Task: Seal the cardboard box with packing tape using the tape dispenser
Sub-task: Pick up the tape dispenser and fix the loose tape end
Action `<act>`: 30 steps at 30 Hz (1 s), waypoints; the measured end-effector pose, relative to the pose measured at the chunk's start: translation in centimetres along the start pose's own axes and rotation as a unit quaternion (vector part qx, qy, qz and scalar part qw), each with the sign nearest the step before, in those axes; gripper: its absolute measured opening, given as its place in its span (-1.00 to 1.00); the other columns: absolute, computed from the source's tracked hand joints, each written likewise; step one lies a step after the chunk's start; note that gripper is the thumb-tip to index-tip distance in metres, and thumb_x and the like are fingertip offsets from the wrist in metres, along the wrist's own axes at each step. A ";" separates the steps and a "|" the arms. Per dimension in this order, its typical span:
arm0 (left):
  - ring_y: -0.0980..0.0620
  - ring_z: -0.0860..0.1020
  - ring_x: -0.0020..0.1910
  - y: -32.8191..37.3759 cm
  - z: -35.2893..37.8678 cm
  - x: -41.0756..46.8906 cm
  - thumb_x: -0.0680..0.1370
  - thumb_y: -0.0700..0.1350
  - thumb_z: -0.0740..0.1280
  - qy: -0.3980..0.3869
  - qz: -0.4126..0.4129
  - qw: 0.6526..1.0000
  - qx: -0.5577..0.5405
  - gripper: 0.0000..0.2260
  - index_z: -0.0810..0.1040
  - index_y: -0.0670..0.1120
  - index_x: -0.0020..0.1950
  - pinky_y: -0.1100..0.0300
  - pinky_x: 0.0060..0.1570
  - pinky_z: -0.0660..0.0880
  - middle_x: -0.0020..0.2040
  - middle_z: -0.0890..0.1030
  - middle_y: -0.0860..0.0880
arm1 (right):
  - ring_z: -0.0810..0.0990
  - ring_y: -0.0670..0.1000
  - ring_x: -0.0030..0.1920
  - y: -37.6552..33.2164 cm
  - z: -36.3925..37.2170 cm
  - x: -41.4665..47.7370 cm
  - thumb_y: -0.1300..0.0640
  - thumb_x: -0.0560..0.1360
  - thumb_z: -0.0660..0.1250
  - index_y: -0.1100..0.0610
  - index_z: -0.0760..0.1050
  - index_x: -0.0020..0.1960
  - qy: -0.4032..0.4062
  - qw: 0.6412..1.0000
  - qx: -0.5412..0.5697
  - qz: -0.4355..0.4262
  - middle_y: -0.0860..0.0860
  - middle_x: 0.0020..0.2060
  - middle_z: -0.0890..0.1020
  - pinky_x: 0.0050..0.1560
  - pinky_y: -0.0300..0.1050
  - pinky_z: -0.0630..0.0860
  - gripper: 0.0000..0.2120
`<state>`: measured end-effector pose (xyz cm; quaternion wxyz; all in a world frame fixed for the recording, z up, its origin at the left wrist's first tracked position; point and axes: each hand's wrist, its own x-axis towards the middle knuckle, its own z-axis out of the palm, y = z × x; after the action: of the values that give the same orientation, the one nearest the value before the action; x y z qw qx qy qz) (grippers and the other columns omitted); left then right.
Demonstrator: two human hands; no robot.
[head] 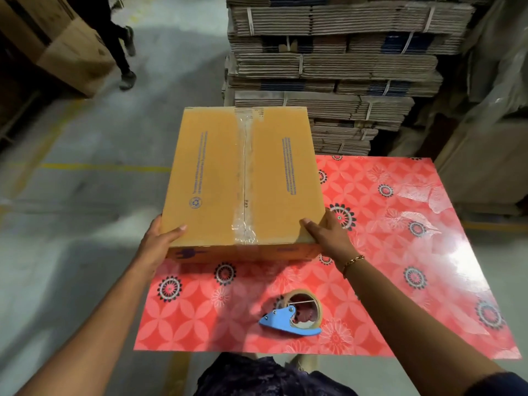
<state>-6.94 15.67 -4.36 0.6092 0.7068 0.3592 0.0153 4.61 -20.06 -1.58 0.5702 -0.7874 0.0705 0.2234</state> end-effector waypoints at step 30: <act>0.17 0.62 -0.24 0.6 14.2 -15.1 0.46 0.14 0.38 -0.074 0.134 0.985 0.080 -0.83 0.65 0.07 -0.09 0.25 -0.23 0.48 -0.22 0.70 0.14 | 0.71 0.10 -0.42 9.3 -7.0 -7.4 0.00 0.54 0.38 -0.06 0.44 0.01 -0.106 0.973 -0.200 -0.034 0.05 -0.36 0.69 -0.36 0.19 0.66 -0.87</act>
<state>-11.31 -4.36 -1.27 0.5679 0.7944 0.2149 0.0155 -3.50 -30.79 -4.72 0.4129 -0.8590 -0.0634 0.2960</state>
